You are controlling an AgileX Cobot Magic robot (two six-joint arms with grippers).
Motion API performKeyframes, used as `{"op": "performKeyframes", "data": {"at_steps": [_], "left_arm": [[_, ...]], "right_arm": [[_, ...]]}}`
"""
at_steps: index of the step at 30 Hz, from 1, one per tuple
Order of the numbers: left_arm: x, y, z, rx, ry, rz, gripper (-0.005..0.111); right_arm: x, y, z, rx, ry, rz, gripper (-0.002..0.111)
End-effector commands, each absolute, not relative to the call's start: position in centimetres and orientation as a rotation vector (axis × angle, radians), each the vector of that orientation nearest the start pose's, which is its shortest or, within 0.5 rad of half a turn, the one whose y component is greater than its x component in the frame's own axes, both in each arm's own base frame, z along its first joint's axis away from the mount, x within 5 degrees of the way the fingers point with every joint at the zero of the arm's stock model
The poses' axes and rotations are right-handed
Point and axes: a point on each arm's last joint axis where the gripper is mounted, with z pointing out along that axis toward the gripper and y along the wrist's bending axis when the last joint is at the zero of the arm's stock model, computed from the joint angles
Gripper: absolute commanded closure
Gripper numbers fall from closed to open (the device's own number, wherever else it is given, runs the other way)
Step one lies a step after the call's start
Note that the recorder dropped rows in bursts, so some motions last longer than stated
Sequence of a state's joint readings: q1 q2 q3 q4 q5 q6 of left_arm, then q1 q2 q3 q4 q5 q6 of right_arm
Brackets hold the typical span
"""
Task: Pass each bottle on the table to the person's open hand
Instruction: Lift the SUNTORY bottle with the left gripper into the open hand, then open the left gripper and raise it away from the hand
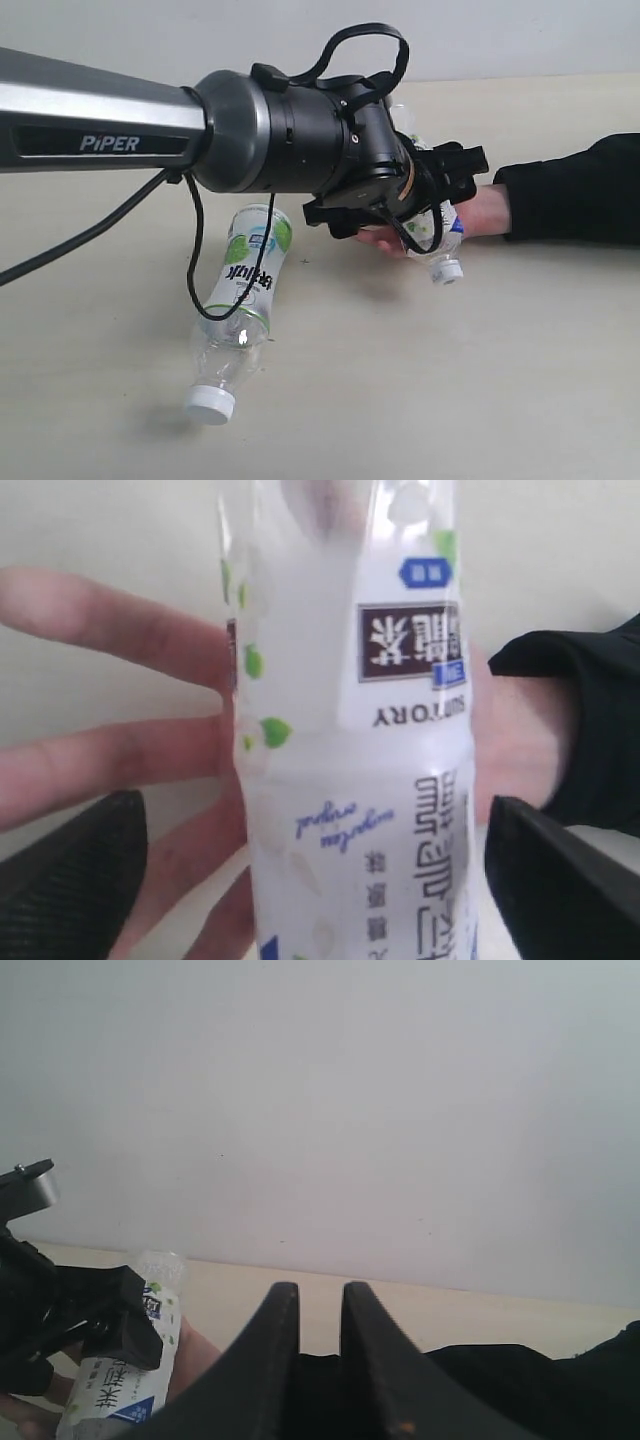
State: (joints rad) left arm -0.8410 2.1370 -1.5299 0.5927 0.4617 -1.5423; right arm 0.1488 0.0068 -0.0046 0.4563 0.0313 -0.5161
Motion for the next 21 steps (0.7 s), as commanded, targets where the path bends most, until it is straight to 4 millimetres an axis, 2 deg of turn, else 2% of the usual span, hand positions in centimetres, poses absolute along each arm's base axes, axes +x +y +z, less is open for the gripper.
{"op": "performKeyframes", "data": {"at_steps": [1,5,9,16,18,21], "left_arm": [[32.8,-33.0,18.1,-0.264,2.459,-0.507,0.019],[32.7,-32.8,19.6,-0.255,2.434,-0.529,0.019],[32.4,-32.4,22.1,-0.204,2.391,-0.555,0.019],[31.5,-30.5,28.6,0.039,2.253,-0.532,0.022],[31.2,-29.7,30.2,0.078,2.218,-0.513,0.030],[30.6,-28.1,32.6,0.147,2.185,-0.434,0.052]], "right_arm": [[5.6,0.9,21.2,-0.161,1.493,0.072,0.091],[5.6,0.9,21.2,-0.161,1.493,0.072,0.091],[5.6,0.9,21.2,-0.161,1.493,0.072,0.091],[5.6,0.9,21.2,-0.161,1.493,0.072,0.091],[5.6,0.9,21.2,-0.161,1.493,0.072,0.091],[5.6,0.9,21.1,-0.159,1.495,0.075,0.091]]}}
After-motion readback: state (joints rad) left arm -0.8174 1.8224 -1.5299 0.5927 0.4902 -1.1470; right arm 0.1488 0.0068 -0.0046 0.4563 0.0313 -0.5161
